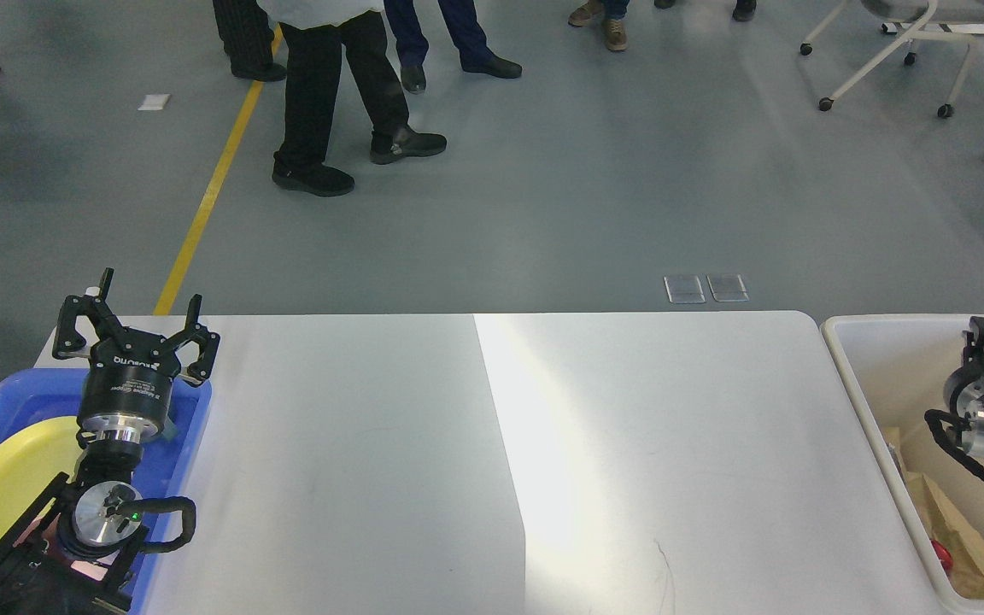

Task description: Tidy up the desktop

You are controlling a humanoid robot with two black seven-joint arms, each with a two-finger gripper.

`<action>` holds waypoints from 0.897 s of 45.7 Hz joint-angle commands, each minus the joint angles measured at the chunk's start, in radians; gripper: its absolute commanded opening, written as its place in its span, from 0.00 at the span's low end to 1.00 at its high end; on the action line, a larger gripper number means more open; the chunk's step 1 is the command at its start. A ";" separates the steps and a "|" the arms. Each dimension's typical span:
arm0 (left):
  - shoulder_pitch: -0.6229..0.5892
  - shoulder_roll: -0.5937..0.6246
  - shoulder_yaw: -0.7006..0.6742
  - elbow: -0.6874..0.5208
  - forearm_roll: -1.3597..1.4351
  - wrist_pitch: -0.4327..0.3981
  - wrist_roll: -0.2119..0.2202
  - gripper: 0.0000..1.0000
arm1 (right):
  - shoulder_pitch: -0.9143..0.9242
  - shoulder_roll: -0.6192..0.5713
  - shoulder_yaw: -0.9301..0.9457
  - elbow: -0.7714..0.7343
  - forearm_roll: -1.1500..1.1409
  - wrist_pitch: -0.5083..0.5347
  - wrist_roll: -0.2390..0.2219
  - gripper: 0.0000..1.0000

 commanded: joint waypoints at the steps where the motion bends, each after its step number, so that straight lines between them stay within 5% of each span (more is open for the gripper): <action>1: 0.001 0.000 0.000 0.000 -0.001 0.000 0.000 0.96 | -0.027 -0.005 0.212 0.098 -0.021 0.002 0.000 1.00; 8: 0.000 0.000 0.000 0.000 -0.001 0.000 0.000 0.96 | -0.128 -0.004 0.398 0.279 -0.020 0.016 0.046 1.00; 16: 0.000 0.000 0.000 0.000 0.001 0.000 0.000 0.96 | -0.264 0.008 0.585 0.419 -0.021 0.090 0.373 1.00; 19: 0.000 0.000 0.000 0.000 -0.001 0.000 0.000 0.96 | -0.294 0.008 0.594 0.432 -0.021 0.178 0.451 1.00; 28: 0.000 0.000 0.000 0.000 0.001 0.000 0.000 0.96 | -0.375 0.014 0.605 0.448 -0.021 0.432 0.513 1.00; 34: 0.000 0.000 0.000 0.000 -0.001 0.000 0.000 0.96 | -0.419 0.062 0.608 0.492 -0.098 0.435 0.580 1.00; 41: 0.000 0.000 0.000 0.000 0.001 0.000 0.000 0.96 | -0.447 0.123 0.679 0.508 -0.256 0.410 0.583 1.00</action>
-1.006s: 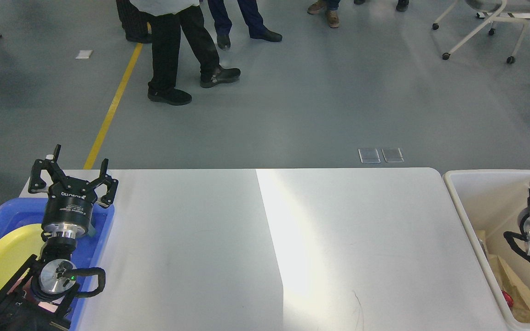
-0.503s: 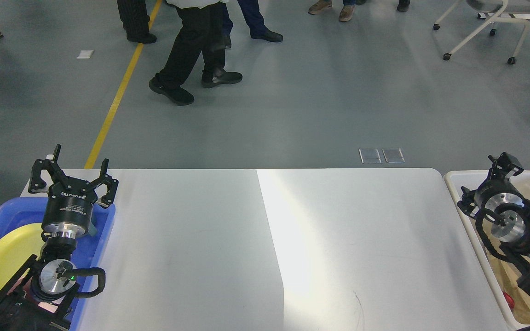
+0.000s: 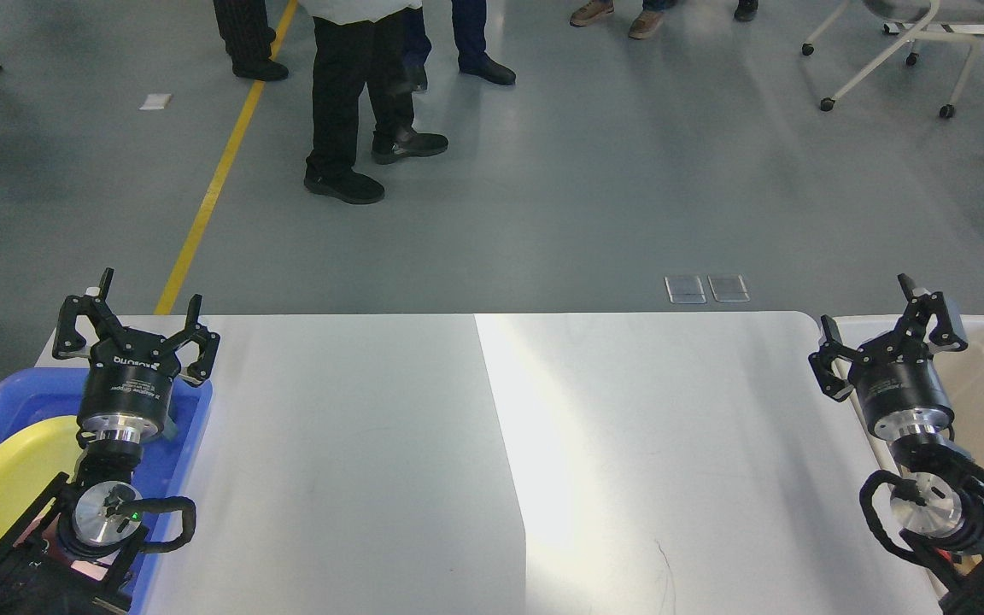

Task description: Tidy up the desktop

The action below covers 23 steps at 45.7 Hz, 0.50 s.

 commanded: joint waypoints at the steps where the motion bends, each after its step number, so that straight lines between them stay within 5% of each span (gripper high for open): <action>1: 0.002 0.000 0.000 0.000 0.000 0.000 0.000 0.96 | -0.028 0.058 0.066 0.009 -0.111 -0.021 0.004 1.00; 23: 0.000 0.000 0.000 0.000 0.000 0.000 0.000 0.96 | -0.084 0.090 0.119 0.084 -0.110 -0.013 0.010 1.00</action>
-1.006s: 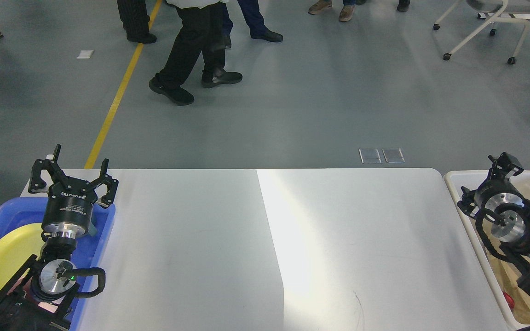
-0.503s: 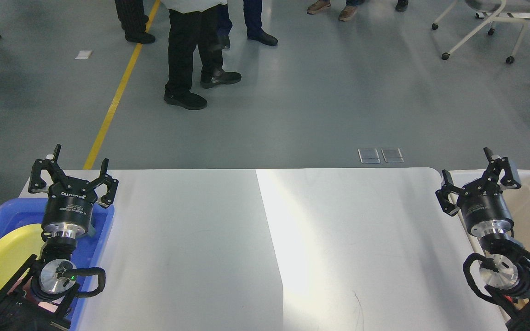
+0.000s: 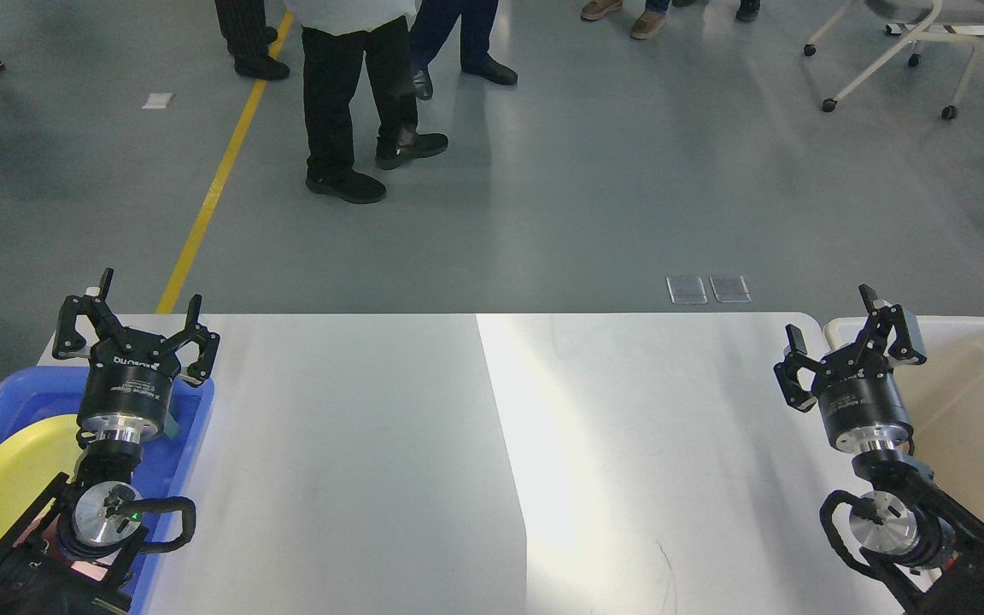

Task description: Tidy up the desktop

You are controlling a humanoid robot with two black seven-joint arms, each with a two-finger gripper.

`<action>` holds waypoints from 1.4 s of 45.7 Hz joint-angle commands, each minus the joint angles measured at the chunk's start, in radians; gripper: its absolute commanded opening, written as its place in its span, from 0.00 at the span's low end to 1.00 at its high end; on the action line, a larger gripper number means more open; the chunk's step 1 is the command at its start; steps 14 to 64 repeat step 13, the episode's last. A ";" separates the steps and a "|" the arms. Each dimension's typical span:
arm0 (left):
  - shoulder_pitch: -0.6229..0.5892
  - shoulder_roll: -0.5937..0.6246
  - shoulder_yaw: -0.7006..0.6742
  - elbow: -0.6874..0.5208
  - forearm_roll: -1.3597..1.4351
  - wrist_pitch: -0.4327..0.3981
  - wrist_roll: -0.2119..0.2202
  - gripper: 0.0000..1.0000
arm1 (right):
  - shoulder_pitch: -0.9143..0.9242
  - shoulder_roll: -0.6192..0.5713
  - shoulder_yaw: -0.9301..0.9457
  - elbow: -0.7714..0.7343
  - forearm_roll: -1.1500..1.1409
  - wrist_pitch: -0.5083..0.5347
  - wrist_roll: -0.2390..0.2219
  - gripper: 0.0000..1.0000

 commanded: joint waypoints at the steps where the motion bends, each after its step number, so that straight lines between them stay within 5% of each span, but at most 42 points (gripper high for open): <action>1: -0.001 0.000 -0.002 0.000 -0.001 0.000 0.000 0.96 | -0.036 0.001 0.014 0.069 0.000 -0.002 0.003 1.00; 64: -0.001 0.000 0.000 0.000 -0.001 0.000 0.000 0.96 | -0.051 0.012 0.018 0.098 -0.003 -0.003 0.003 1.00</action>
